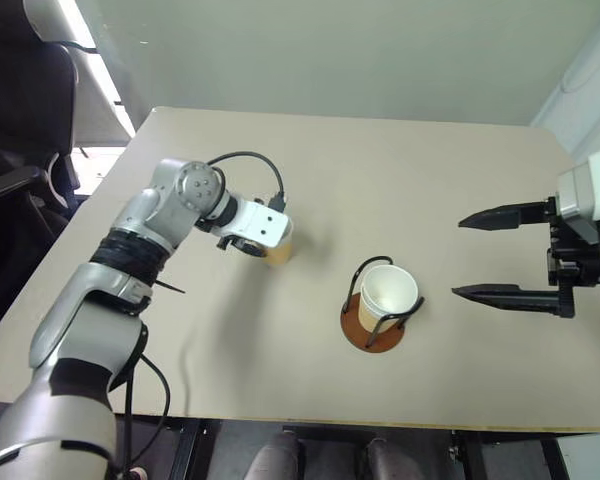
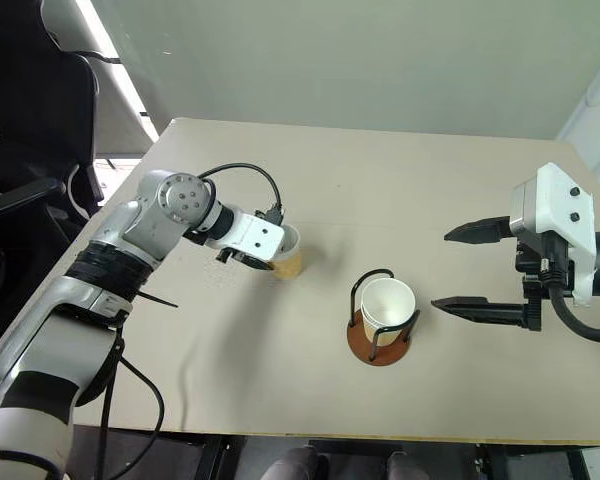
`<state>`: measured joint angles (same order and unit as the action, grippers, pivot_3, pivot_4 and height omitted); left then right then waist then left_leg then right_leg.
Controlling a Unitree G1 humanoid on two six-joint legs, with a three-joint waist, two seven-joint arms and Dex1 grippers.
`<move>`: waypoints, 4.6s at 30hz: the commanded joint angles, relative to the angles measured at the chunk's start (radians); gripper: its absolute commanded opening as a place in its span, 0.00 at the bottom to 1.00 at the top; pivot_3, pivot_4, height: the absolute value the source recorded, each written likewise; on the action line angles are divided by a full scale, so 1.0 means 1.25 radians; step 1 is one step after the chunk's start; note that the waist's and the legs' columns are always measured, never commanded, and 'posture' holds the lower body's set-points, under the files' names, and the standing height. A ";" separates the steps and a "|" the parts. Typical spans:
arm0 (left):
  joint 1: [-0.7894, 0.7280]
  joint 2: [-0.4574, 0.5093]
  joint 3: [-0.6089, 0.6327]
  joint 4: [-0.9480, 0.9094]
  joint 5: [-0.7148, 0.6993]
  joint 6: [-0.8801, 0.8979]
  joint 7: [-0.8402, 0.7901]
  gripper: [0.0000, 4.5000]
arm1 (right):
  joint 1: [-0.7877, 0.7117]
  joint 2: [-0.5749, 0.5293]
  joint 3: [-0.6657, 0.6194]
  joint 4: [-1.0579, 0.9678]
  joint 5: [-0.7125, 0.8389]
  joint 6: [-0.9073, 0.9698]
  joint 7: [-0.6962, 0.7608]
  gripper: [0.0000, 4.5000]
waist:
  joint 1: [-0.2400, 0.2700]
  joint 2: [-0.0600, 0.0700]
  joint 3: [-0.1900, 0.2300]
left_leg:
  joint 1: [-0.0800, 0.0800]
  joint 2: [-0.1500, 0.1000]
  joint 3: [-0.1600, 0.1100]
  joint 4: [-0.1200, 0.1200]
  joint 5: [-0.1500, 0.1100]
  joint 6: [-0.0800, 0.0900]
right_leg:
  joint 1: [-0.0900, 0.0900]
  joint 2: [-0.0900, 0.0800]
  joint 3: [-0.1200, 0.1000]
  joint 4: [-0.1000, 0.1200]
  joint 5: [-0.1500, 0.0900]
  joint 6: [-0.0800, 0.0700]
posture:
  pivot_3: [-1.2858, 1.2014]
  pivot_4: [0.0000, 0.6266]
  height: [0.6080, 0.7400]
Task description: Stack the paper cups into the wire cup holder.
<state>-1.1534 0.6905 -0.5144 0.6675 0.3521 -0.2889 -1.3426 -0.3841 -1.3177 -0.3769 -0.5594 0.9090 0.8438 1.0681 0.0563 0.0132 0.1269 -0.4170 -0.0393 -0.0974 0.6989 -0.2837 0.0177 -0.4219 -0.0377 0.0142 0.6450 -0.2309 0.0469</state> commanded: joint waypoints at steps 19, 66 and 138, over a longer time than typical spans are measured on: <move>-0.116 0.019 0.166 -0.417 -0.377 0.294 -0.217 0.01 | -0.002 0.009 -0.012 -0.013 -0.001 0.002 -0.020 1.00 | 0.000 0.000 0.000 | -0.002 0.000 0.000 0.000 0.000 0.000 | -0.001 0.000 0.000 0.000 0.000 0.001 | 0.52 0.24 1.00; -0.242 0.027 -0.206 -0.464 -0.588 0.246 -0.217 0.01 | -0.019 -0.089 -0.202 -0.022 0.007 0.112 0.018 1.00 | -0.005 0.001 0.000 | -0.002 0.000 0.001 -0.001 0.000 0.000 | -0.001 -0.001 0.001 -0.001 0.001 0.002 | 0.52 0.24 1.00; -0.280 -0.123 -0.265 -0.262 -0.524 0.144 -0.217 0.01 | 0.034 -0.063 -0.233 -0.046 -0.010 0.115 -0.011 1.00 | 0.008 0.001 0.000 | -0.002 -0.001 0.004 0.001 -0.001 0.003 | 0.000 -0.002 0.003 -0.001 0.002 0.004 | 0.52 0.24 1.00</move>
<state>-1.4776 0.5343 -0.8671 0.3500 -0.3005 -0.0927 -1.5829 -0.3351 -1.3908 -0.6178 -0.6178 0.8993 0.9893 1.0600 0.0661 0.0147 0.1271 -0.4194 -0.0402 -0.0926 0.6997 -0.2856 0.0210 -0.4223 -0.0399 0.0185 0.6436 -0.2279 0.0520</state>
